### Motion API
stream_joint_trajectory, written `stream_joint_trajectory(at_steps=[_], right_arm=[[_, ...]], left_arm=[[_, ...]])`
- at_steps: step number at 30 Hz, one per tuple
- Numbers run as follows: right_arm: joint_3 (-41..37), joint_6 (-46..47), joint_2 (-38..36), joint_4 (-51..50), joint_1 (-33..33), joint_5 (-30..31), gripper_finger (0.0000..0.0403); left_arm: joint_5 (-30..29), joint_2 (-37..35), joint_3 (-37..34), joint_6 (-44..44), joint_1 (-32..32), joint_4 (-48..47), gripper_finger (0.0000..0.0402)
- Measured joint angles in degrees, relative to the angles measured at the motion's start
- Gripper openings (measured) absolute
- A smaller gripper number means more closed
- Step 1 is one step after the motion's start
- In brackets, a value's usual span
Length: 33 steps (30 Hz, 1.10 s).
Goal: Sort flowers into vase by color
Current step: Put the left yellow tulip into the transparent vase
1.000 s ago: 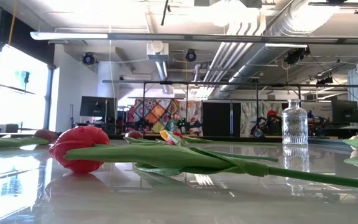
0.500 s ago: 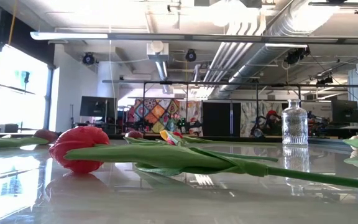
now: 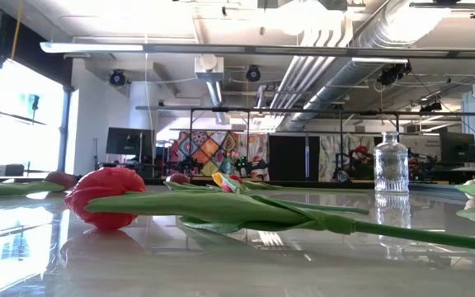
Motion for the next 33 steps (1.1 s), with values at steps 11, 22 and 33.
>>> stream_joint_trajectory(at_steps=[11, 22, 33], right_arm=[[0.00, 4.42, -1.76, -5.13, 0.49, 0.15, 0.0000], [0.00, 4.06, -6.97, -12.79, 4.90, 2.19, 0.0000], [0.00, 2.19, -14.69, -25.17, 7.84, 3.78, 0.0000]], left_arm=[[0.01, 0.22, 0.00, -0.01, -0.02, 0.09, 0.0151], [-0.16, 0.22, 0.00, -0.03, -0.04, 0.09, 0.0151], [-0.26, 0.22, 0.00, -0.05, -0.04, 0.10, 0.0151]])
